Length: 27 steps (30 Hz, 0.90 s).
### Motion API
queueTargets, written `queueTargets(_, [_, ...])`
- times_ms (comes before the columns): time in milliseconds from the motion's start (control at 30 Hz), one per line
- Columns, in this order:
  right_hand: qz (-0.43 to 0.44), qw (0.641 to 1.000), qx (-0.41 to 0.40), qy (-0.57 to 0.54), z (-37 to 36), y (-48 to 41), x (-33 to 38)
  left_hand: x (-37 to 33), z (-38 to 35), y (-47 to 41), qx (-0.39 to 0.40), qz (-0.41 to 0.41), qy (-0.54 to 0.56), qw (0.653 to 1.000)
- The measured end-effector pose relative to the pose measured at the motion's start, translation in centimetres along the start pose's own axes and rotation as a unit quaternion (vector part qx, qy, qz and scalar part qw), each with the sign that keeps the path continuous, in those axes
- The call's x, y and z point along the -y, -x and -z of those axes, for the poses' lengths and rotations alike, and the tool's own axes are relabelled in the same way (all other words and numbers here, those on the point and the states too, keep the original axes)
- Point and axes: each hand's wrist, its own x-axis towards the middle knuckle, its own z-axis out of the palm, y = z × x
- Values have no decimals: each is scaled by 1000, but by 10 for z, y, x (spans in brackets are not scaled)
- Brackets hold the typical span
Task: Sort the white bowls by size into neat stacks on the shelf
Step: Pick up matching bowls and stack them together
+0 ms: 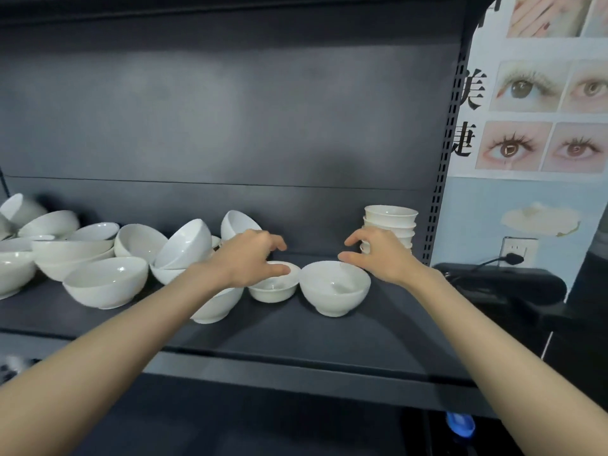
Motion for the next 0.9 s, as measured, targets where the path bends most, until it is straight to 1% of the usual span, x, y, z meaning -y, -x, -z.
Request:
queueTargets(167, [-13, 999, 35, -16, -10, 21, 3, 5, -6, 21, -6, 0, 12, 1000])
queueTargets(300, [-43, 996, 75, -29, -22, 29, 4, 14, -15, 34, -26, 17, 25, 999])
queueTargets(400, [-47, 993, 102, -20, -32, 33, 2, 21, -24, 42, -38, 31, 28, 998])
queueTargets(467, [-53, 991, 114, -34, -37, 32, 1, 22, -28, 44, -51, 41, 31, 997])
queueTargets(600, [-54, 994, 88, -46, -46, 27, -5, 23, -30, 49, -58, 67, 52, 995])
queueTargets(700, [-56, 994, 60, -71, -42, 29, -3, 26, -34, 57, -83, 80, 77, 990])
queueTargets(800, [-42, 995, 25, -89, -36, 24, -3, 35, -35, 68, -132, 128, 104, 978])
queueTargets(900, [-26, 990, -1, -137, -32, 13, 13, 43, -35, 80, -163, 197, 160, 953])
